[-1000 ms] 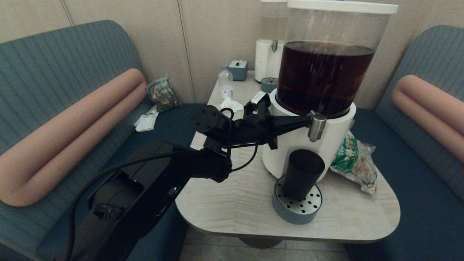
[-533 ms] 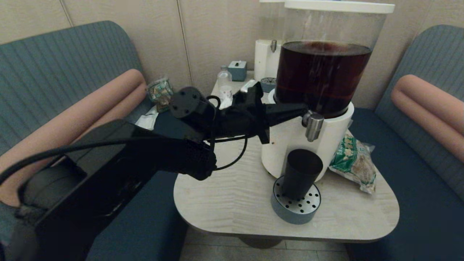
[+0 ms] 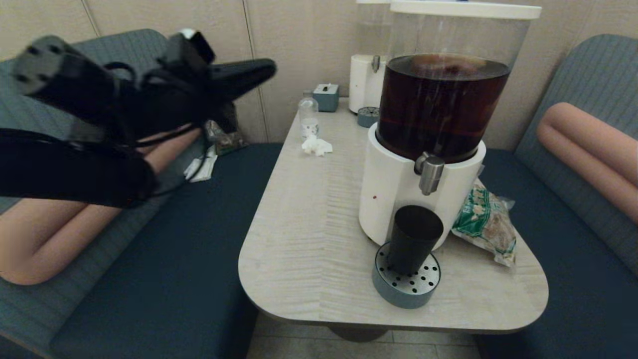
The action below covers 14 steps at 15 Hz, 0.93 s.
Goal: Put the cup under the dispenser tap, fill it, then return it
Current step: Place the cup next to the water dispenser
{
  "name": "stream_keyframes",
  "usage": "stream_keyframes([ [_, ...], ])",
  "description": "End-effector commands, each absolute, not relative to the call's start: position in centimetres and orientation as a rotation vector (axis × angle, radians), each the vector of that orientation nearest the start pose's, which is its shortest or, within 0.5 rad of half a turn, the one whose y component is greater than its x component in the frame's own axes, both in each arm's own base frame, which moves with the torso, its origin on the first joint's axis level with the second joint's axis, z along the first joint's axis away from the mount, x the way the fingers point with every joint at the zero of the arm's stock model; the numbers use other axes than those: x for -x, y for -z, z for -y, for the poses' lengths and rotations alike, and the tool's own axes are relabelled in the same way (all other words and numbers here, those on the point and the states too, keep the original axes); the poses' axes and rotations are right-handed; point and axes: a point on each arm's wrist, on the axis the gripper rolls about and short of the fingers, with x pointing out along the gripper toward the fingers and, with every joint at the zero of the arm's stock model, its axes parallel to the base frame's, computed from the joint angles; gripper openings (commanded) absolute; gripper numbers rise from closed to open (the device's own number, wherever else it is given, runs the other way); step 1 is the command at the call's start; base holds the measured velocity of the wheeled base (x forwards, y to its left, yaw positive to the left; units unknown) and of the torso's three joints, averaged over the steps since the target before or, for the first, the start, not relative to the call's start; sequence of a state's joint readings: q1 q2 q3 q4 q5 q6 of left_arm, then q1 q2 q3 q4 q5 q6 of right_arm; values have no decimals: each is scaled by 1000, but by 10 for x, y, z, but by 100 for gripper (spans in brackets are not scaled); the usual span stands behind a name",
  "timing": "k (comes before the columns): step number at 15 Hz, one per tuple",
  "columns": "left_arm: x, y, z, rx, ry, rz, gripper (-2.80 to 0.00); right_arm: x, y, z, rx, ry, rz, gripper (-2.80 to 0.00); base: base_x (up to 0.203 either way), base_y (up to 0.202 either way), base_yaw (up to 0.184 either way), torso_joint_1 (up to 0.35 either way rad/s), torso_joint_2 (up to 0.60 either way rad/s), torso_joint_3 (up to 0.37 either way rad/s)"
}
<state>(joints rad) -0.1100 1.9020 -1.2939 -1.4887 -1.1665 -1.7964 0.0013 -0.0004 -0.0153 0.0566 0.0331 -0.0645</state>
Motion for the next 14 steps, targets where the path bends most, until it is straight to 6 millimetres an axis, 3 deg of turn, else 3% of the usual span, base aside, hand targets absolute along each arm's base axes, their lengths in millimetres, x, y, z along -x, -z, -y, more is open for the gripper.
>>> stream_keyframes([
  [1,-257,-365,-6,865,1318,-307,-280,24,-74,-1,64,-37,-39,-280,0,0,0,0,0,0],
  [4,-178,-400,-34,687,1186,-339,-280,24,-74,-1,65,-37,-39,-280,0,0,0,0,0,0],
  [7,-99,-429,-21,564,1104,-288,-280,24,-74,-1,65,-37,-39,-280,0,0,0,0,0,0],
  [10,-58,-446,-18,507,863,-187,-280,24,-74,-1,64,-37,-39,-280,0,0,0,0,0,0],
  [14,-30,-443,-7,541,506,-98,-280,24,-74,-1,65,-37,-39,-280,0,0,0,0,0,0],
])
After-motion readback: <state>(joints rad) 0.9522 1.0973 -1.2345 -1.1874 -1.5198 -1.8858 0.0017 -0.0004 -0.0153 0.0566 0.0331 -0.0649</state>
